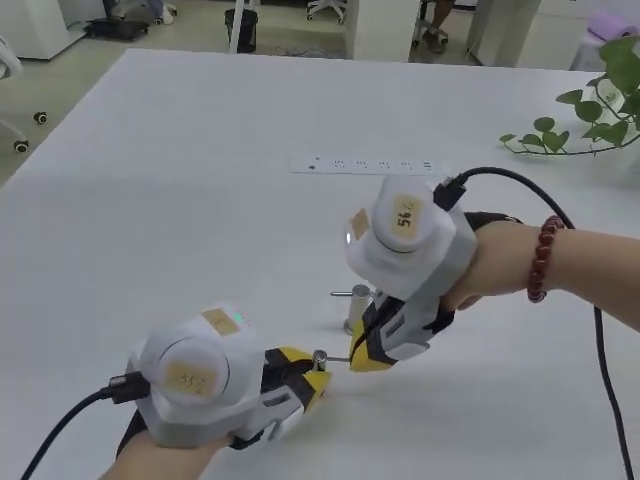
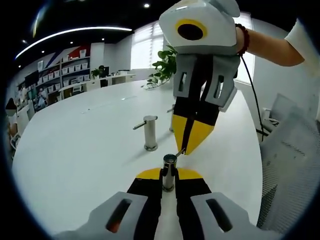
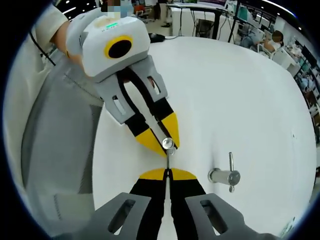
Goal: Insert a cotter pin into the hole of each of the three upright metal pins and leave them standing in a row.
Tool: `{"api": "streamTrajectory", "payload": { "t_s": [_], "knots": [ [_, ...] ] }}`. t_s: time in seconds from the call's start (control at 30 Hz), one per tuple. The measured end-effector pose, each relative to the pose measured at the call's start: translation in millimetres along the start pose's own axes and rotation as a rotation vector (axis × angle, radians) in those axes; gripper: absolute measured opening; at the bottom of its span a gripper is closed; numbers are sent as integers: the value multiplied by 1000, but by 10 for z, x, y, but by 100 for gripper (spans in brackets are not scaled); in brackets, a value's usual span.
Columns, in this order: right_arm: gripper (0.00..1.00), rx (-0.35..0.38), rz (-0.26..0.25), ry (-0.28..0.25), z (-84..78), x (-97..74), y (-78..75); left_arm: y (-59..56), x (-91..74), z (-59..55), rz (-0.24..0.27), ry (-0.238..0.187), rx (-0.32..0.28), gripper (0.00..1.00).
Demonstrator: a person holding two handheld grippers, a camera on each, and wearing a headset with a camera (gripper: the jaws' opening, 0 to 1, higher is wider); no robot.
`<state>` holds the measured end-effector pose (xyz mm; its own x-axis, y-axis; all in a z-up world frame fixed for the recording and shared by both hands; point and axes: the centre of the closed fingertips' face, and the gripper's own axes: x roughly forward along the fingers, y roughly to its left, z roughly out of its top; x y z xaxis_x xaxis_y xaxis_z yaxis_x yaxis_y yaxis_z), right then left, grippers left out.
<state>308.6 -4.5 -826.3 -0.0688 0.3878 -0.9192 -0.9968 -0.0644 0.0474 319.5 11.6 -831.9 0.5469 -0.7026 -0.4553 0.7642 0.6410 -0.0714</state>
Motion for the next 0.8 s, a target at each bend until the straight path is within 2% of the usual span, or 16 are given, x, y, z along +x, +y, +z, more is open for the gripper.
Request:
{"api": "streamTrajectory", "payload": {
  "t_s": [0.37,0.8],
  "knots": [
    [3,-22,-4,25,89,6,-2,-23,19,4,-5,-3,6,7],
    [4,-38,-5,11,134,24,8,-37,31,-1,-6,-11,-8,7]
  ]
}}
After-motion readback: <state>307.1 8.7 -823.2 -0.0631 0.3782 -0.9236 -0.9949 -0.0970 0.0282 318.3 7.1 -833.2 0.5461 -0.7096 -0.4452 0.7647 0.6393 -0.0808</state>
